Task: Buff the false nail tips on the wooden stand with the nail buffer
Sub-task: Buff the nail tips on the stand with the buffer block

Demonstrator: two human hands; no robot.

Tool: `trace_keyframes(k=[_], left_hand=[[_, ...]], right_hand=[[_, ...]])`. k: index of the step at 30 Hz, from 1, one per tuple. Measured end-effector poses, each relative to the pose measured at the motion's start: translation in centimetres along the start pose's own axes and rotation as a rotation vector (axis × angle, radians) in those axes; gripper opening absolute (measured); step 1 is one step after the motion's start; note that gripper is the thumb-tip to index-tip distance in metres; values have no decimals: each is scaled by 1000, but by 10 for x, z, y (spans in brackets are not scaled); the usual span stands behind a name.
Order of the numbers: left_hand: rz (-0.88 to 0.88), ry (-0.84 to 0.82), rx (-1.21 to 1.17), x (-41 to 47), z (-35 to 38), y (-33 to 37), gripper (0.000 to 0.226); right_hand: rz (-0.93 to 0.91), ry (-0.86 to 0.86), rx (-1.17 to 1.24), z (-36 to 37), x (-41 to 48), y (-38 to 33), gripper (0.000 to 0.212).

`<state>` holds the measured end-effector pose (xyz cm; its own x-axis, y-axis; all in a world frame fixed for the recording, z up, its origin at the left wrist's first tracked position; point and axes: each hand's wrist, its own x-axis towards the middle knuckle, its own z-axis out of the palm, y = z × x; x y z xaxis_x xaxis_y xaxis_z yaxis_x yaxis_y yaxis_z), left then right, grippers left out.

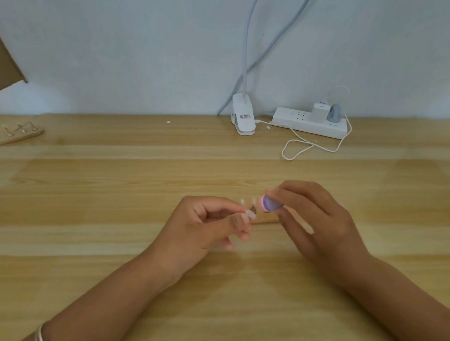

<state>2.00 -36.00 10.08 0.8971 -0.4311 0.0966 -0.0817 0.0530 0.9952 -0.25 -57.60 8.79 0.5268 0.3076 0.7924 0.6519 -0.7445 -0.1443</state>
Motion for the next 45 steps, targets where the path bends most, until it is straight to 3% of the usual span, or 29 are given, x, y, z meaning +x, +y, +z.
trace_keyframes(k=[5, 10, 16, 21, 26, 29, 32, 37, 42, 45], left_hand=[[22, -46, 47, 0, 0, -2, 15], [8, -69, -37, 1, -3, 0, 23], [5, -142, -6, 0, 2, 2, 22], [-20, -150, -5, 0, 0, 2, 25], [0, -170, 31, -1, 2, 2, 24], [-5, -176, 19, 0, 2, 3, 26], [-9, -193, 21, -1, 1, 3, 25], [-6, -242, 28, -2, 2, 6, 24], [-30, -279, 14, -2, 2, 7, 28], [-75, -342, 35, -4, 3, 7, 30]], right_hand=[[-183, -18, 2, 10, 1, -16, 31], [-74, -5, -50, 0, 4, -2, 28], [-206, -11, 18, 7, 0, -15, 32], [-95, 15, -31, 1, 2, -3, 29], [-190, -16, 53, 8, -2, -17, 31], [-152, -12, 6, 4, 1, -6, 39], [-102, 26, 49, 3, 0, -3, 33], [-188, 4, 41, 7, -3, -12, 39], [-106, 20, 12, 1, 1, -4, 37], [-151, 6, 16, 6, 0, -14, 36]])
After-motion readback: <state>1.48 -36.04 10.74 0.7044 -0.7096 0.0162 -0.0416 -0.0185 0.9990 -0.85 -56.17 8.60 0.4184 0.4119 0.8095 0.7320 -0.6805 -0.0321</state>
